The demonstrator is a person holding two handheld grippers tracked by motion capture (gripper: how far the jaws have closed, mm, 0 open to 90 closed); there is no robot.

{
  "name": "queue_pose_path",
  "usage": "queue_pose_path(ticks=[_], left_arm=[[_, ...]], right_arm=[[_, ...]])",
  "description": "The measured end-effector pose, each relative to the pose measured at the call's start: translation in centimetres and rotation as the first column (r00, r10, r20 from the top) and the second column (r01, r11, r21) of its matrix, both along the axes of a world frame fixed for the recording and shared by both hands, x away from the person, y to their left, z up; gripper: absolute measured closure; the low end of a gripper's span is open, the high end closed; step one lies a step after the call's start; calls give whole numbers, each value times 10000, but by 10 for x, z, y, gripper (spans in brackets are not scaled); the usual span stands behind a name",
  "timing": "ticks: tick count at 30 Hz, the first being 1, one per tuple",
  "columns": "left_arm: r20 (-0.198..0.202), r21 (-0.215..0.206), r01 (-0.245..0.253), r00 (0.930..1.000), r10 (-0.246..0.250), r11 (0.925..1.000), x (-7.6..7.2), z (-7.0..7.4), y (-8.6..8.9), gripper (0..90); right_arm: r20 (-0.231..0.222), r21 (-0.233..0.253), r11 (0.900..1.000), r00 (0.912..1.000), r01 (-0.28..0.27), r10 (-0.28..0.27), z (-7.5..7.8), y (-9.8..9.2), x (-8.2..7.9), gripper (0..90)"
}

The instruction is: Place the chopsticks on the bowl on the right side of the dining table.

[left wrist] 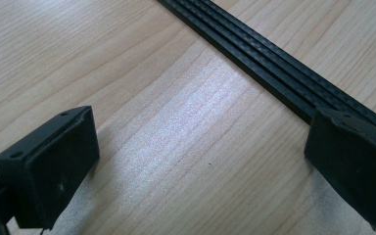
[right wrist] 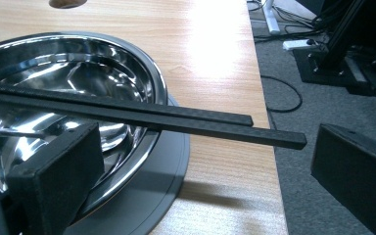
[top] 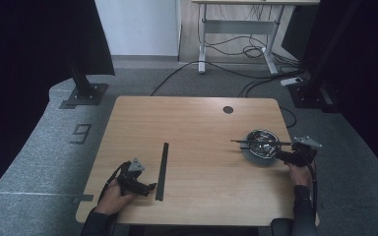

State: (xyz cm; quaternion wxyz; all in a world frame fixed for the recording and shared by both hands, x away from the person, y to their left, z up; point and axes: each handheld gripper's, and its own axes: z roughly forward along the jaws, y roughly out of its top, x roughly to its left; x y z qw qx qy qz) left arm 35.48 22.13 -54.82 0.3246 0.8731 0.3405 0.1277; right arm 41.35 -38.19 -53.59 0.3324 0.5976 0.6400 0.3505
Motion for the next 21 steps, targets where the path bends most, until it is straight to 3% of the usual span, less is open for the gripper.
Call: queue_pose_path(ticks=[11,21], left_arm=[[0,-1,-3,10000,3,10000,0,0,0,0],[0,-1,-1,10000,1,10000,0,0,0,0]], right_arm=[[-64,289,9995,9999,-86,87,-2,-2,2,0],[-172,177,9995,9995,-253,256,-3,2,2,0]])
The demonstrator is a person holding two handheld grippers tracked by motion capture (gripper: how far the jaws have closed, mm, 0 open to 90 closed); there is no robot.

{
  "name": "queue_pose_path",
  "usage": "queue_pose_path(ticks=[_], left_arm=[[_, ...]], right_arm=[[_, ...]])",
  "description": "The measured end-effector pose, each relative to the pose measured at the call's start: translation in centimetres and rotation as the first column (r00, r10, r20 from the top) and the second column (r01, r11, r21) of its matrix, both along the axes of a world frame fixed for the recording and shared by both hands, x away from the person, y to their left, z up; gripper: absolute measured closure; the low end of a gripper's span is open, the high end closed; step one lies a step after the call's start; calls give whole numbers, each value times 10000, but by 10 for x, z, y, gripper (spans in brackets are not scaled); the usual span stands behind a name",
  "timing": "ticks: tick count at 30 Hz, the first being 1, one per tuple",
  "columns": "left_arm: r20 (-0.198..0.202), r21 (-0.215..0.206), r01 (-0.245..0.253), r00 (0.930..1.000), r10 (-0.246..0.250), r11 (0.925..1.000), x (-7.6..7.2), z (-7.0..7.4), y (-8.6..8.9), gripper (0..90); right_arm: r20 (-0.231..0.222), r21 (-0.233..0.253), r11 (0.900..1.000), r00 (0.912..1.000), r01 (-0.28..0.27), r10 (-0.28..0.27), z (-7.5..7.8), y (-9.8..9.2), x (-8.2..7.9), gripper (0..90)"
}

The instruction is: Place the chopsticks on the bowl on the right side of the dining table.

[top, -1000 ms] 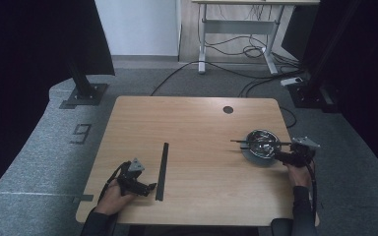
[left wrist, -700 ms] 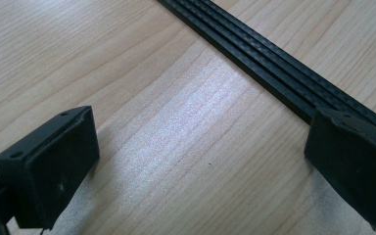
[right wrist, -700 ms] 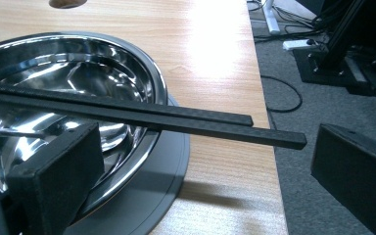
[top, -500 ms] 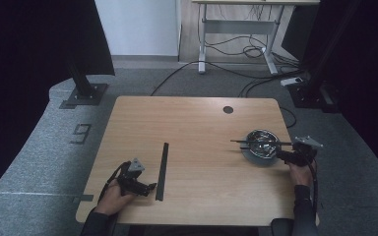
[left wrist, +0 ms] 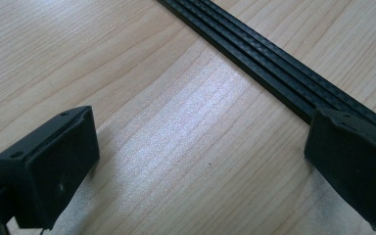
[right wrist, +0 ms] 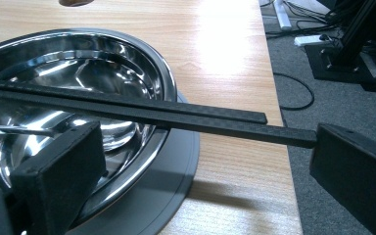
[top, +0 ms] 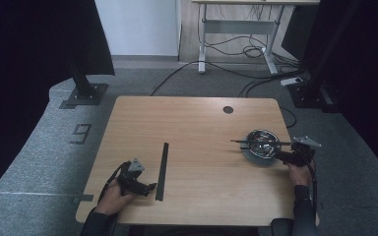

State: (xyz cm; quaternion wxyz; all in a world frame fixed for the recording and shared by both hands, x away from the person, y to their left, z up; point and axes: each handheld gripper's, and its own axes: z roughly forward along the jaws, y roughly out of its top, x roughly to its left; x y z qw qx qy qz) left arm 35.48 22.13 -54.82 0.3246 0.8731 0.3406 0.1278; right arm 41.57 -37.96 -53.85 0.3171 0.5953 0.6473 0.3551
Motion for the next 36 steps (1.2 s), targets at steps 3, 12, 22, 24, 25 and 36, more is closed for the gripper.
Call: queue_pose_path(ticks=[3,12,22,24,25,36], left_arm=[[-1,0,2,10000,-2,10000,0,0,0,0],[0,-1,0,10000,0,10000,0,0,0,0],[-1,1,1,10000,-1,10000,0,0,0,0],[-1,0,-1,10000,1,10000,0,0,0,0],[-2,-2,0,10000,0,10000,0,0,0,0],[-1,-2,-1,10000,1,10000,0,0,0,0]], right_arm=[[-20,-23,10000,10000,-73,73,0,1,0,7],[-88,-47,9996,9996,-275,274,-1,6,1,14],[-97,-66,9992,9991,-402,402,-2,7,1,23],[-98,-58,9991,9990,-428,428,-2,8,1,26],[-96,-59,9990,9990,-441,441,-2,8,1,27],[-111,-69,9987,9986,-512,511,-2,9,1,40]])
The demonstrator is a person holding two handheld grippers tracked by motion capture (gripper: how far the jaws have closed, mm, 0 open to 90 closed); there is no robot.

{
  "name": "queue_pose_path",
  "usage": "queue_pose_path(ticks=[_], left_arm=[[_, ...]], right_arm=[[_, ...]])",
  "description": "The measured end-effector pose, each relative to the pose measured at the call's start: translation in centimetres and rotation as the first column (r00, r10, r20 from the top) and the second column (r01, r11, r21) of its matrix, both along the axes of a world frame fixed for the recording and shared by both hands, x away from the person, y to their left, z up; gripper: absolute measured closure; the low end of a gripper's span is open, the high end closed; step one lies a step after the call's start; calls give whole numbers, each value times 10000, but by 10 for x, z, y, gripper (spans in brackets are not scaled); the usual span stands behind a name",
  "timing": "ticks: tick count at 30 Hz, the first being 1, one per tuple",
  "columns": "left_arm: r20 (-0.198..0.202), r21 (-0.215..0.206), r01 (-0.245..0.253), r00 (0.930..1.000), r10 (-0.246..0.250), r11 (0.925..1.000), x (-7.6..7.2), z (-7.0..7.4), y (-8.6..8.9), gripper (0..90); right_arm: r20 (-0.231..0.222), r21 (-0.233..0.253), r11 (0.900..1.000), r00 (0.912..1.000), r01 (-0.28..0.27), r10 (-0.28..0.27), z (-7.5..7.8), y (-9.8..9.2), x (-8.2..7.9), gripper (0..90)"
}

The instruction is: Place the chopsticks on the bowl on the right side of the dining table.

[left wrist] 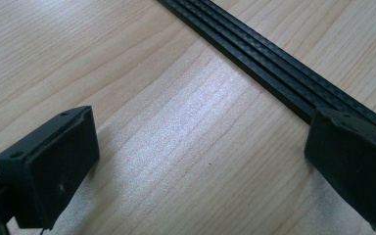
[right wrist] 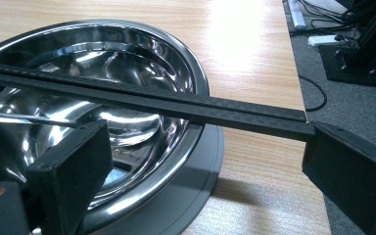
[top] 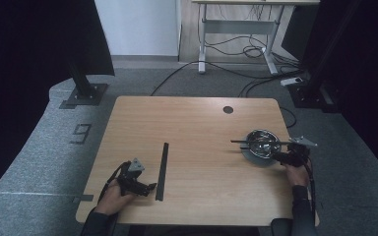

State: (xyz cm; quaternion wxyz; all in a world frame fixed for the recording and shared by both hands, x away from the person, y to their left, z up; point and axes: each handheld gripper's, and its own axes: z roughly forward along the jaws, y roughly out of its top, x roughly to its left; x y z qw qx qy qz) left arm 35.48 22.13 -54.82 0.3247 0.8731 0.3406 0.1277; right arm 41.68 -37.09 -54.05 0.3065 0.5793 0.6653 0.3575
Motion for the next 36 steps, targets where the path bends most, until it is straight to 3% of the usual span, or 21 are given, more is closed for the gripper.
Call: queue_pose_path(ticks=[11,17,36], left_arm=[[-1,-1,-1,10000,1,10000,0,0,0,0],[0,0,0,10000,0,10000,0,0,0,0],[1,0,0,10000,0,10000,0,0,0,0]], right_arm=[[-1,-6,10000,10000,-38,38,0,1,0,48],[85,-365,9993,10000,51,-48,3,3,-3,68],[18,-284,9996,10000,44,-44,4,4,-4,74]])
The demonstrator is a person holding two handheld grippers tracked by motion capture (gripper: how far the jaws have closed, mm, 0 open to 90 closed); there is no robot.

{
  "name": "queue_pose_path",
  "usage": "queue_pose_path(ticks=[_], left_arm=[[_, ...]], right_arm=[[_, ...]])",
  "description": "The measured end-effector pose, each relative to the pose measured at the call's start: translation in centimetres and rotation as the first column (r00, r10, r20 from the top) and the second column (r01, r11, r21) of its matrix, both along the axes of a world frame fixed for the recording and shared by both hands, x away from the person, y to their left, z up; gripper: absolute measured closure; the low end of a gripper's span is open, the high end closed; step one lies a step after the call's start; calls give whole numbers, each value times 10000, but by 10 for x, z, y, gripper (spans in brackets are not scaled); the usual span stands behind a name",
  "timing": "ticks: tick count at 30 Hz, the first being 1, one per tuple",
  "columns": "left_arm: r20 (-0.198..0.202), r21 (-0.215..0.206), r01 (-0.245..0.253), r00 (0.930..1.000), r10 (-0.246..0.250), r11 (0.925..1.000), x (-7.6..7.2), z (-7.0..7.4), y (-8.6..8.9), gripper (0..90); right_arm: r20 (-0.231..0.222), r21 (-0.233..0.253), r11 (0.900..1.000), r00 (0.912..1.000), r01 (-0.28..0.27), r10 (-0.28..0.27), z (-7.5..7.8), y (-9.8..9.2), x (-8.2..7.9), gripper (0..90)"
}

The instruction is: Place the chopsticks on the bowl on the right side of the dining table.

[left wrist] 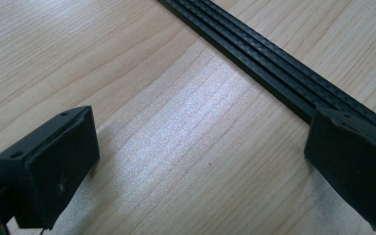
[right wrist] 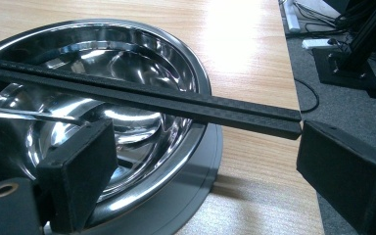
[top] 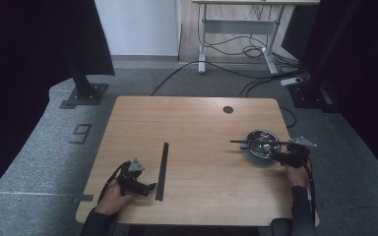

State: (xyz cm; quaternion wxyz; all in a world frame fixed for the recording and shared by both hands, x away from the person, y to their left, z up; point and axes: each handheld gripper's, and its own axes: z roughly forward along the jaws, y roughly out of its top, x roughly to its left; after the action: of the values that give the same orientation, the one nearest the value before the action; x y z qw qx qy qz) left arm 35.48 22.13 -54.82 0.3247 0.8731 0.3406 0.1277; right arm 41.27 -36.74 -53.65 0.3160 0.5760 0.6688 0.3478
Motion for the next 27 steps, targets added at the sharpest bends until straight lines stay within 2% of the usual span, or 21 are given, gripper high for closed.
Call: queue_pose_path(ticks=[8,11,20,27], left_arm=[[0,-2,0,10000,0,10000,0,0,0,0],[0,-2,1,10000,-1,10000,0,0,0,0],[-2,-7,-2,10000,2,10000,0,0,0,0],[-1,-7,-2,10000,2,10000,0,0,0,0]], right_arm=[[-8,279,9996,10000,-27,28,11,-5,-7,55],[-219,265,9996,9998,6,0,19,-7,-11,17],[-677,-165,9982,9961,-584,572,36,-1,-39,0],[-792,-428,9932,9914,-1081,1045,48,12,-62,0]])
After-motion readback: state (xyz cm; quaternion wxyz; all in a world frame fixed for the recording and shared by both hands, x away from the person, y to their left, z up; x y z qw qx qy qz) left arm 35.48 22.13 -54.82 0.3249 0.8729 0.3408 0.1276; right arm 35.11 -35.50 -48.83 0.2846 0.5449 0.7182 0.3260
